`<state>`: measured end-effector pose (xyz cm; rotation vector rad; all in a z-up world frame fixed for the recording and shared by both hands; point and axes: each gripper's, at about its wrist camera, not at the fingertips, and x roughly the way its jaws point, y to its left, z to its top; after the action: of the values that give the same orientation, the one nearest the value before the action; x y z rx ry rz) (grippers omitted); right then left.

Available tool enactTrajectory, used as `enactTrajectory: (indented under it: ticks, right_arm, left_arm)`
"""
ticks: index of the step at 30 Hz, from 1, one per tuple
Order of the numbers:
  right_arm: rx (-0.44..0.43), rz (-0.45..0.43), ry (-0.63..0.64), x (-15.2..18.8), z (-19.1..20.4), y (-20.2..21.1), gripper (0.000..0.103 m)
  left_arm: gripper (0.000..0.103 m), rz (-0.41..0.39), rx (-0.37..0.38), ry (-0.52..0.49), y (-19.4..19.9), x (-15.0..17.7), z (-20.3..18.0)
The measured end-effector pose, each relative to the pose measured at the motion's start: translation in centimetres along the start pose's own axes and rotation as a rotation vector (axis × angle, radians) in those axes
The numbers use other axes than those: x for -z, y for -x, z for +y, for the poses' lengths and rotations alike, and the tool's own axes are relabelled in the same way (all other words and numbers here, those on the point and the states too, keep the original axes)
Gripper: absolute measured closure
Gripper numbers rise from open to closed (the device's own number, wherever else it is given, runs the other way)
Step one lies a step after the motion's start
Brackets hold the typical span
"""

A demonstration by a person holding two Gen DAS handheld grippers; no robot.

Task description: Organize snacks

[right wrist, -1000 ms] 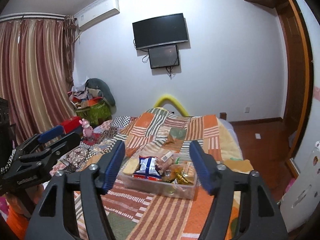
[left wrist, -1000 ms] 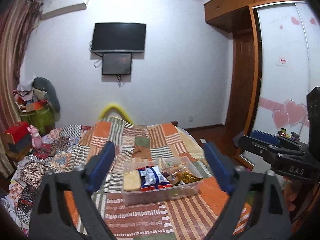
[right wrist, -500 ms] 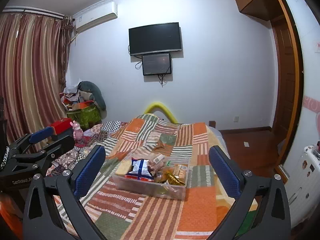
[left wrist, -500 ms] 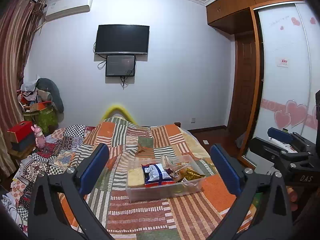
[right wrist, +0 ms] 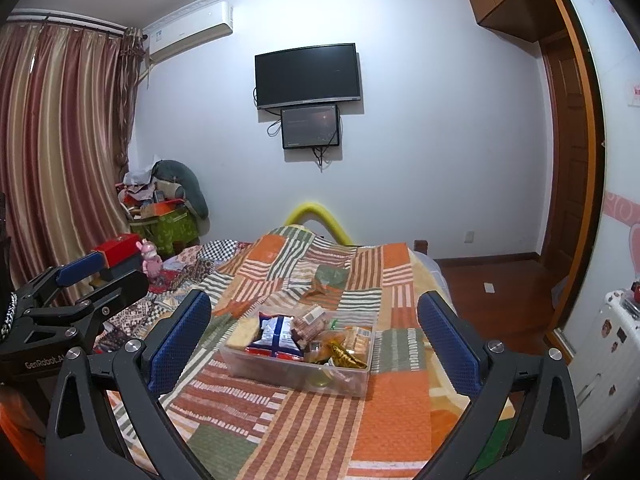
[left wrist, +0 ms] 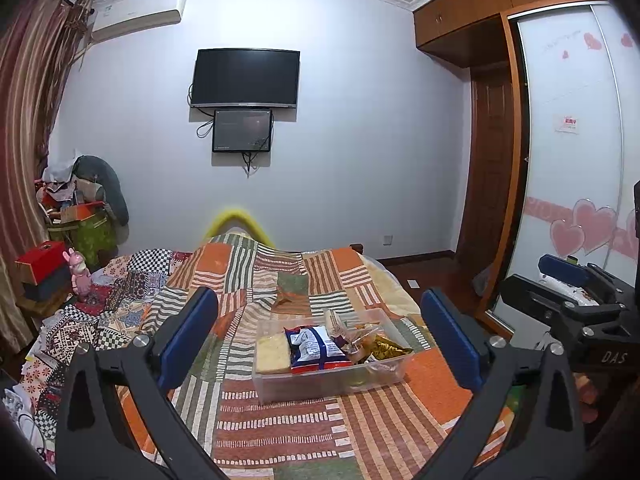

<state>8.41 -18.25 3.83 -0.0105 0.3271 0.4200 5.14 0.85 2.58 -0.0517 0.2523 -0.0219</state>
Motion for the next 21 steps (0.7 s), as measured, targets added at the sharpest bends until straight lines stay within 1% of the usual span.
enactTrajectory:
  ticks: [21]
  right_arm:
    - [0.014, 0.005, 0.010, 0.39, -0.18, 0.31, 0.000]
  left_arm:
    - [0.000, -0.007, 0.001, -0.007, 0.02, 0.18, -0.23]
